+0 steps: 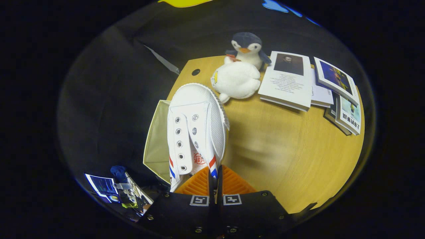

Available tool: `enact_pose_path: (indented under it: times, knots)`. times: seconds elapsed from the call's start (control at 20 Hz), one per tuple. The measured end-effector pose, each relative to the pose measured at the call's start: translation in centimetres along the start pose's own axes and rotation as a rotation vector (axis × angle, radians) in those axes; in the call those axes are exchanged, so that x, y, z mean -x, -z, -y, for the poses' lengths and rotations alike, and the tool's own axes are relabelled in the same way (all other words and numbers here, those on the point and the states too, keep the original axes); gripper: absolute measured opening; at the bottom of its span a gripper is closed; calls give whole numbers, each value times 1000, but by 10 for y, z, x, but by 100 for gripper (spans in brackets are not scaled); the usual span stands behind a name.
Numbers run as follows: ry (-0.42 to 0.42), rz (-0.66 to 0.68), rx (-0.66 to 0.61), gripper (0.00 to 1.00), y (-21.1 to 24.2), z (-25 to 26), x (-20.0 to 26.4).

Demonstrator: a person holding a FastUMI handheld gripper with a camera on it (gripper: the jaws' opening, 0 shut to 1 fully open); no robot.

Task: Open the storage box then place both shoes into the box .Put the left shoe in first, then the right shoe, with the right side of both shoes facing outward in a uniform manner.

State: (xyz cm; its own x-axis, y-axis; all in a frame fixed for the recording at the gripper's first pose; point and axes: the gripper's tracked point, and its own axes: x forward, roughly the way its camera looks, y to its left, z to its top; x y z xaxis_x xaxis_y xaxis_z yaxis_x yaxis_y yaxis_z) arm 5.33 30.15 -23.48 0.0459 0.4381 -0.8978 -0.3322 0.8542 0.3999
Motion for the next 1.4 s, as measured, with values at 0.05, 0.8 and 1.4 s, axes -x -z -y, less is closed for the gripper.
enact_pose_path:
  times: [0.05,0.8,1.4]
  knots:
    - [0,-1,17,1,-3,-8,-2]
    - [-17,-89,128,1,-24,-115,-68]
    - [-53,-31,135,98,-32,-126,-68]
